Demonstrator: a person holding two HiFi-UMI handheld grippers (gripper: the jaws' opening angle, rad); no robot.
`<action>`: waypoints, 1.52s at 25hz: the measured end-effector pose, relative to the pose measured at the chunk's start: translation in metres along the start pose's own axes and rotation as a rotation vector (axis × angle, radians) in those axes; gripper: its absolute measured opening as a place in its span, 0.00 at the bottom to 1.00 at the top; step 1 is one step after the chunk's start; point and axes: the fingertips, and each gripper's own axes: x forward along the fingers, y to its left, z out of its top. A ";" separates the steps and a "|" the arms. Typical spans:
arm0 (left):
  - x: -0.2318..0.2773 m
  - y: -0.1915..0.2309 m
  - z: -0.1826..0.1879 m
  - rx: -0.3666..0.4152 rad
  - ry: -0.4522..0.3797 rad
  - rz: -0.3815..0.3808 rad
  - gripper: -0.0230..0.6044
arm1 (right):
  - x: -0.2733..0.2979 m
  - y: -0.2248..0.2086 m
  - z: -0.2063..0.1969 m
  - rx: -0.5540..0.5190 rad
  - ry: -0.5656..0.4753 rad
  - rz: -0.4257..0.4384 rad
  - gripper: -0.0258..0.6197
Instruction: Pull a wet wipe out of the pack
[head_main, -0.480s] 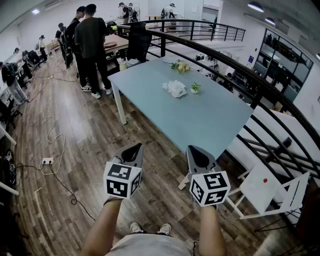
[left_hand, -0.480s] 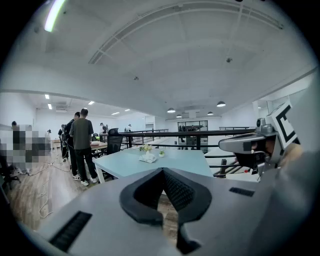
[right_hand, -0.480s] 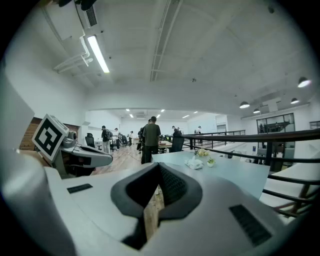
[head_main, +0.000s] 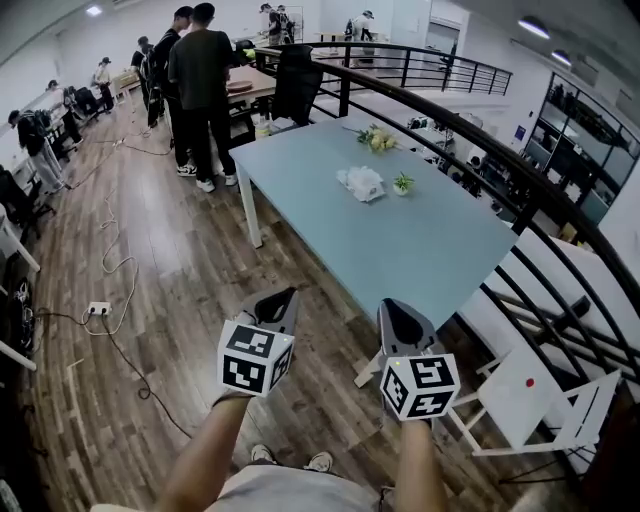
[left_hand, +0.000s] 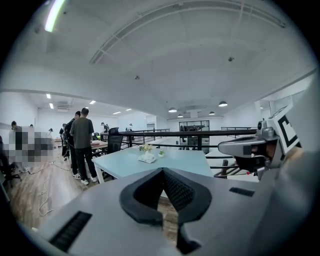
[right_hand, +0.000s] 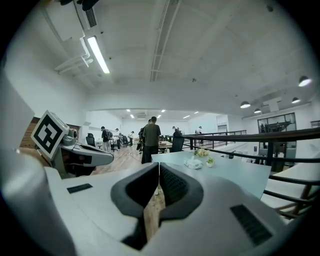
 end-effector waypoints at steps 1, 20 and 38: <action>0.001 -0.001 0.000 -0.002 0.000 0.003 0.03 | 0.000 -0.001 0.000 -0.001 0.000 0.008 0.05; 0.063 0.017 0.007 -0.019 0.004 0.025 0.03 | 0.061 -0.038 -0.002 0.008 -0.003 0.032 0.30; 0.220 0.199 0.044 0.004 0.022 -0.151 0.03 | 0.285 -0.045 0.019 0.062 0.055 -0.152 0.44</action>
